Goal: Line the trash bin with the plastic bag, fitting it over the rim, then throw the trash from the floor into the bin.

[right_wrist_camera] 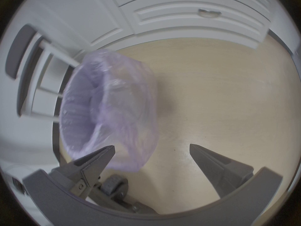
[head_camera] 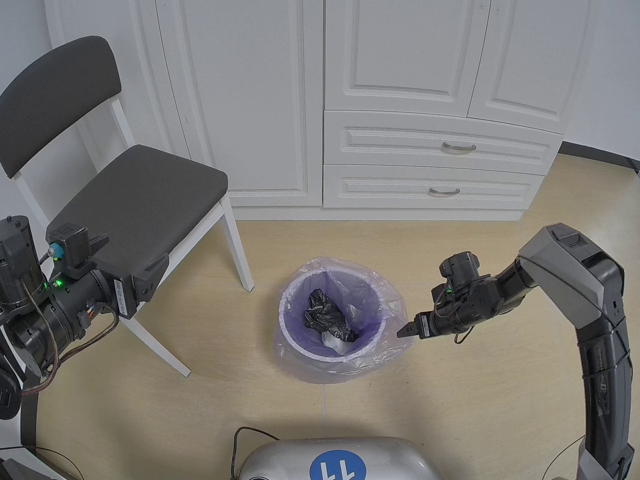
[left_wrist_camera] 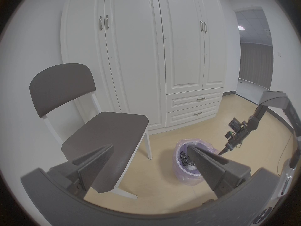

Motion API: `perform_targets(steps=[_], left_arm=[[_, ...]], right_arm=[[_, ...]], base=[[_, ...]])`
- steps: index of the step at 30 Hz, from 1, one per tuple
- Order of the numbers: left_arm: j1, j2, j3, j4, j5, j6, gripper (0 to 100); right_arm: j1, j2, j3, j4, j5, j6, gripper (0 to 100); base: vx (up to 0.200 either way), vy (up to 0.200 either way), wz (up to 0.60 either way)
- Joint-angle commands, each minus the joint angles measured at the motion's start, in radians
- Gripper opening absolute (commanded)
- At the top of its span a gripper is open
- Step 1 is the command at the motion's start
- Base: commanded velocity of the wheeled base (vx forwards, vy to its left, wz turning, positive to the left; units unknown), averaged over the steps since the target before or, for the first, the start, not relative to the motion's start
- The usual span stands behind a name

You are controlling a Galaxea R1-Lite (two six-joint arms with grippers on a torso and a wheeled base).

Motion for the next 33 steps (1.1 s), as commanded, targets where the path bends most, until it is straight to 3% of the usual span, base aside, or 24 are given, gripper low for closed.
perform_targets(steps=[1, 10, 12, 15, 21, 23, 26, 27, 28, 33], left_arm=[[0.004, 0.001, 0.001, -0.002, 0.0, 0.001, 100], [-0.001, 0.018, 0.005, -0.006, 0.0, 0.001, 100], [-0.001, 0.027, 0.007, -0.006, 0.0, 0.001, 100], [-0.001, 0.035, 0.016, -0.008, 0.0, 0.001, 100], [0.022, 0.042, 0.016, -0.008, 0.0, -0.001, 100], [0.024, 0.044, 0.016, -0.008, 0.0, 0.001, 100], [0.024, 0.047, 0.018, -0.015, 0.0, 0.001, 100], [0.024, 0.047, 0.018, -0.015, 0.0, 0.001, 100], [0.026, 0.053, 0.019, -0.023, 0.0, 0.006, 100], [0.022, 0.065, 0.036, -0.051, 0.0, 0.015, 100]], right_arm=[[-0.051, -0.137, 0.115, 0.004, 0.047, -0.105, 100], [-0.106, 0.049, -0.049, -0.041, 0.016, -0.157, 100], [-0.107, 0.069, -0.08, -0.044, 0.039, -0.159, 100], [-0.109, 0.124, -0.147, -0.087, 0.133, -0.196, 100], [-0.123, 0.198, -0.219, -0.173, 0.144, -0.266, 100], [-0.13, 0.193, -0.218, -0.171, 0.144, -0.3, 100], [-0.17, 0.182, -0.204, -0.153, 0.144, -0.466, 100], [-0.17, 0.182, -0.204, -0.153, 0.144, -0.466, 100], [-0.187, 0.182, -0.187, -0.121, 0.144, -0.565, 100], [-0.179, 0.187, -0.207, -0.081, 0.199, -0.63, 100]], base=[[0.0, 0.0, 0.0], [0.0, 0.0, 0.0], [0.0, 0.0, 0.0], [0.0, 0.0, 0.0], [0.0, 0.0, 0.0], [0.0, 0.0, 0.0], [0.0, 0.0, 0.0], [0.0, 0.0, 0.0], [0.0, 0.0, 0.0], [0.0, 0.0, 0.0]])
